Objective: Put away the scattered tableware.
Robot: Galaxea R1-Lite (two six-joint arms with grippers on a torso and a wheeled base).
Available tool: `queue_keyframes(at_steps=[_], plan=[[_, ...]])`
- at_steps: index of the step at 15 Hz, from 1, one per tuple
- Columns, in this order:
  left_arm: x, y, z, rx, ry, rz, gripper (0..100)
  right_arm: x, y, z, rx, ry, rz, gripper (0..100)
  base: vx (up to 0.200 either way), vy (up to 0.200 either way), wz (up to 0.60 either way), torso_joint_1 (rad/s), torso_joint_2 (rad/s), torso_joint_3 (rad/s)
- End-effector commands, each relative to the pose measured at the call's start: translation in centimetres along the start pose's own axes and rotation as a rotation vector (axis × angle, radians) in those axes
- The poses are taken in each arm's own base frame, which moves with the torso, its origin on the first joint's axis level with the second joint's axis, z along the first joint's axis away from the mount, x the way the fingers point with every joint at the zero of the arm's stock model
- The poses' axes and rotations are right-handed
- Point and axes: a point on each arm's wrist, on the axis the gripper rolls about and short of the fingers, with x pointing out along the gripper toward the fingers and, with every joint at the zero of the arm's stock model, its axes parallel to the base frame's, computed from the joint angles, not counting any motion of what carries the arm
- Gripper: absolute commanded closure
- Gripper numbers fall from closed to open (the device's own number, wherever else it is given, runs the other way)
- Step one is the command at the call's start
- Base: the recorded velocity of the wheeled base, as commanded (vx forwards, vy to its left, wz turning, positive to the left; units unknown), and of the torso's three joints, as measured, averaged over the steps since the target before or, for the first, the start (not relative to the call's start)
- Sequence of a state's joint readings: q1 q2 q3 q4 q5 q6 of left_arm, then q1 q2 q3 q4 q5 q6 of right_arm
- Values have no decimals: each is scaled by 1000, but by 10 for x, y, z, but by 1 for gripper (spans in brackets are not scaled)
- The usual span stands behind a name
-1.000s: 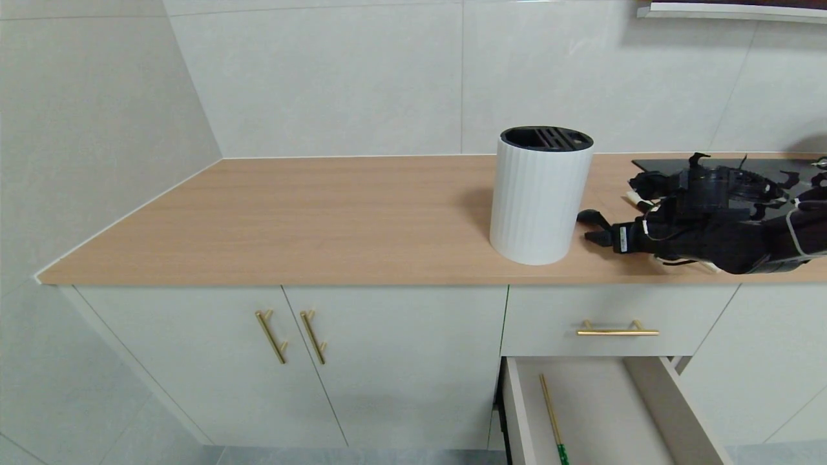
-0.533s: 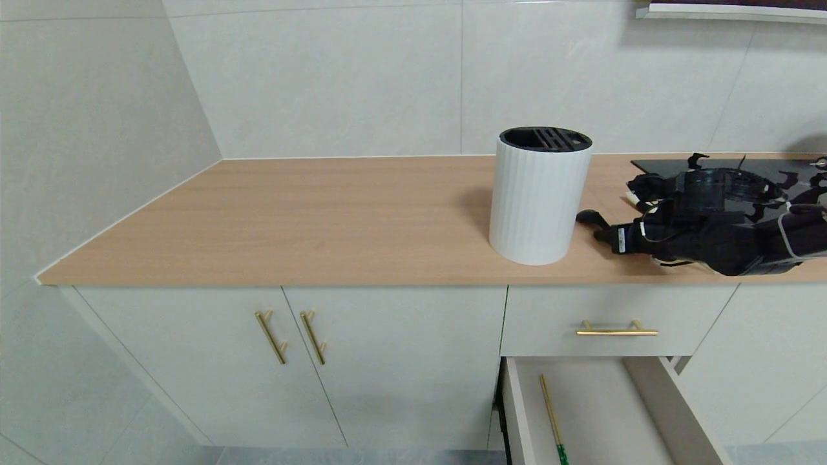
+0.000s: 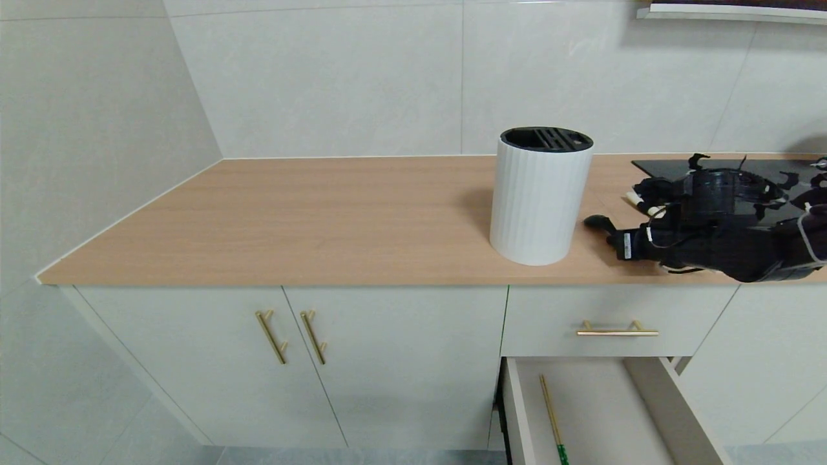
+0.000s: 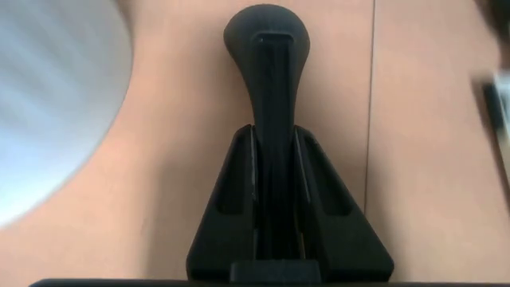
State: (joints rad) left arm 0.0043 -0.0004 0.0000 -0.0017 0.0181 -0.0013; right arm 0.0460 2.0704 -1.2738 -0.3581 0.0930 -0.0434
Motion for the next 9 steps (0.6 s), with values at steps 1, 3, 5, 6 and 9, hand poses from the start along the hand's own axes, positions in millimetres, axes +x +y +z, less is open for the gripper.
queue_keyframes(at_steps=[1, 3, 5, 6, 9], plan=[[0, 0, 0, 0, 1, 1, 0, -52, 5, 8, 49, -35, -2, 100, 0, 0, 0, 0, 0, 0], [0, 0, 0, 0, -1, 1, 0, -89, 9, -2, 53, -23, -1, 100, 0, 0, 0, 0, 0, 0], [0, 0, 0, 0, 1, 1, 0, -129, 13, -17, 54, -12, 0, 100, 0, 0, 0, 0, 0, 0], [0, 0, 0, 0, 1, 1, 0, -138, 14, -21, 54, -12, 0, 100, 0, 0, 0, 0, 0, 0], [0, 0, 0, 0, 1, 1, 0, -186, 26, -60, 39, 34, 31, 100, 0, 0, 0, 0, 0, 0]])
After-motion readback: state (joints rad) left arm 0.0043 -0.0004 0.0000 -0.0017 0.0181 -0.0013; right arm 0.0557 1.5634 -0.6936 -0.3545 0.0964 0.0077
